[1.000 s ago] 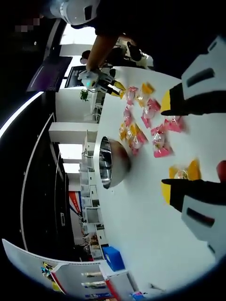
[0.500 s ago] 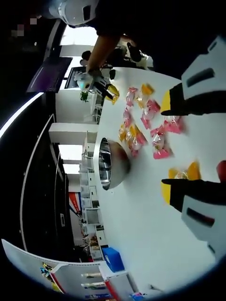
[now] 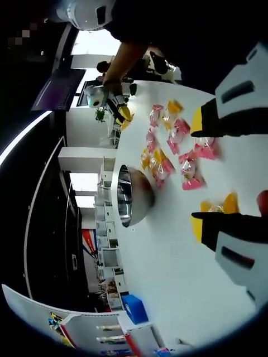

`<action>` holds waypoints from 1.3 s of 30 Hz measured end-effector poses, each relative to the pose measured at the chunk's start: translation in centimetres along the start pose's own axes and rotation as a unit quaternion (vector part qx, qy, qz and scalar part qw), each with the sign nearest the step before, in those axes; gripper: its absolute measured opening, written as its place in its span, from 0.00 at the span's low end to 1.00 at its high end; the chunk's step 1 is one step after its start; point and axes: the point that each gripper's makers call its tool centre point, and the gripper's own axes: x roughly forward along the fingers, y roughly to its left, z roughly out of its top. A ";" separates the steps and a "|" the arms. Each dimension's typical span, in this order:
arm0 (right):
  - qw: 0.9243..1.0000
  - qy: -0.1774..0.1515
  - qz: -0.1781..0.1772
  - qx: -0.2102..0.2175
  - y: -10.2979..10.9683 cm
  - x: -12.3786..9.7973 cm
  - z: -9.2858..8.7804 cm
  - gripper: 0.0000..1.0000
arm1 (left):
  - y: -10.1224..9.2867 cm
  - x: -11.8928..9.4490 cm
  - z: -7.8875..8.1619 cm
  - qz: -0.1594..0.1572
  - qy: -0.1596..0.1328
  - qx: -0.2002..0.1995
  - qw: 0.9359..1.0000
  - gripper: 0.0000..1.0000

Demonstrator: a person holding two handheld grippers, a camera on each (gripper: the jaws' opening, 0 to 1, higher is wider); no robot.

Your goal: Pick up the marshmallows scattered on the table and place them into the bowl on the table

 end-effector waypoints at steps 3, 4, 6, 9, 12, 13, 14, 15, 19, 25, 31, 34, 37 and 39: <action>1.000 -0.015 -0.009 0.008 -0.1 0.4 0.9 0.20 | -0.1 0.1 -0.1 -0.001 0.000 -0.001 1.000 0.54; 1.000 -0.020 -0.011 0.009 -0.1 0.5 1.2 0.20 | -0.1 0.1 -0.1 -0.002 0.000 -0.001 1.000 0.54; 0.999 -0.029 -0.015 0.014 -0.2 0.8 1.7 0.20 | -0.2 0.1 -0.1 -0.004 0.000 0.000 1.000 0.54; 0.998 -0.045 -0.021 0.024 -0.5 1.2 2.5 0.20 | -0.2 0.0 0.0 -0.003 0.000 0.001 1.000 0.54; 0.997 -0.062 -0.030 0.033 -0.7 1.7 3.4 0.20 | 0.0 0.0 0.1 -0.003 -0.002 0.001 1.000 0.54; 0.996 -0.068 -0.032 0.037 -0.8 1.8 3.6 0.20 | 0.0 0.0 0.1 -0.003 -0.002 0.001 1.000 0.54; 0.996 -0.075 -0.034 0.041 -0.9 2.0 3.9 0.20 | 0.0 0.0 0.1 -0.004 -0.002 0.002 1.000 0.54; 0.995 -0.079 -0.035 0.045 -0.9 2.0 4.1 0.20 | 0.0 0.0 0.1 -0.004 -0.002 0.002 1.000 0.54; 0.994 -0.091 -0.042 0.053 -1.3 2.7 4.9 0.20 | -0.2 0.1 0.1 -0.005 -0.001 0.003 1.000 0.54; 0.993 -0.098 -0.044 0.052 -1.6 3.9 6.0 0.20 | -0.3 0.0 0.2 -0.006 -0.001 0.005 1.000 0.54; 0.994 -0.094 -0.042 0.041 -2.0 5.3 7.1 0.20 | -0.4 0.1 0.4 -0.008 -0.002 0.006 1.000 0.54; 0.994 -0.092 -0.042 0.039 -2.4 6.0 7.6 0.20 | -0.6 0.2 0.4 -0.009 -0.002 0.006 1.000 0.54; 0.995 -0.087 -0.044 0.034 -2.9 6.9 8.1 0.20 | -0.6 0.2 0.4 -0.009 -0.003 0.006 1.000 0.54; 0.995 -0.082 -0.043 0.030 -3.2 7.7 8.4 0.20 | -0.6 0.2 0.4 -0.009 -0.003 0.006 1.000 0.54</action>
